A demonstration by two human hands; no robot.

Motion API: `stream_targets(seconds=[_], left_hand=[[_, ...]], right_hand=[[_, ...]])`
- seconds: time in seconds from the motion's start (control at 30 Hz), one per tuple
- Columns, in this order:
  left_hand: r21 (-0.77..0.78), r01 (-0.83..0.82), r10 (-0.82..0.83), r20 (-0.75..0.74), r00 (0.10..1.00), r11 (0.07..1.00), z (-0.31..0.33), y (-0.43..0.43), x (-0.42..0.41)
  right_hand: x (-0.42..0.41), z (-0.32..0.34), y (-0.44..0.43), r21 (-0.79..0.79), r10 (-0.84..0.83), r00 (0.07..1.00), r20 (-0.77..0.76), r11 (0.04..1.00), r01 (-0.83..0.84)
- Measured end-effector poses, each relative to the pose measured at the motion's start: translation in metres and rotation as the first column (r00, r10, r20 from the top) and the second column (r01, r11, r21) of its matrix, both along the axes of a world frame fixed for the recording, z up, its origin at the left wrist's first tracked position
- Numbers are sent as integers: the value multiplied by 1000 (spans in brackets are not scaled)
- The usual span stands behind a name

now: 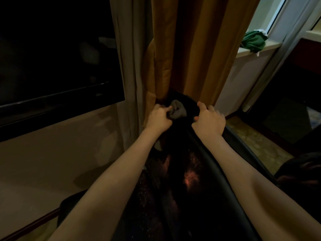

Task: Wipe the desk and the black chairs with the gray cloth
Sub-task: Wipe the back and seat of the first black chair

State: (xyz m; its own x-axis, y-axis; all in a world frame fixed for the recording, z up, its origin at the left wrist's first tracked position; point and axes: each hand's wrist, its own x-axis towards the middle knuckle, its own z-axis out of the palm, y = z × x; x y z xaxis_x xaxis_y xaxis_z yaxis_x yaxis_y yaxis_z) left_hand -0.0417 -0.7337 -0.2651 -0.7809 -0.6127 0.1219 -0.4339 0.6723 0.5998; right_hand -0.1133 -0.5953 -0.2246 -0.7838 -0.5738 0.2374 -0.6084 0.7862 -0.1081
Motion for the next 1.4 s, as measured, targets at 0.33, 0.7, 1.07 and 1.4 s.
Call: stream_targets(seconds=[0.33, 0.7, 1.07, 1.4], left_hand=[[-128, 183, -163, 154, 975, 975, -5, 53, 11], [77, 381, -387, 273, 881, 921, -14, 71, 86], [167, 6, 6, -70, 997, 986, 57, 47, 22], [-78, 192, -195, -35, 980, 978, 38, 114, 4]], right_hand=[[-6, 2, -1, 15, -5, 999, 40, 1000, 4], [-12, 33, 10, -183, 142, 863, 485, 981, -58], [-25, 61, 92, -61, -73, 661, 746, 982, 178], [-11, 37, 100, -318, 6, 644, 765, 873, 370]])
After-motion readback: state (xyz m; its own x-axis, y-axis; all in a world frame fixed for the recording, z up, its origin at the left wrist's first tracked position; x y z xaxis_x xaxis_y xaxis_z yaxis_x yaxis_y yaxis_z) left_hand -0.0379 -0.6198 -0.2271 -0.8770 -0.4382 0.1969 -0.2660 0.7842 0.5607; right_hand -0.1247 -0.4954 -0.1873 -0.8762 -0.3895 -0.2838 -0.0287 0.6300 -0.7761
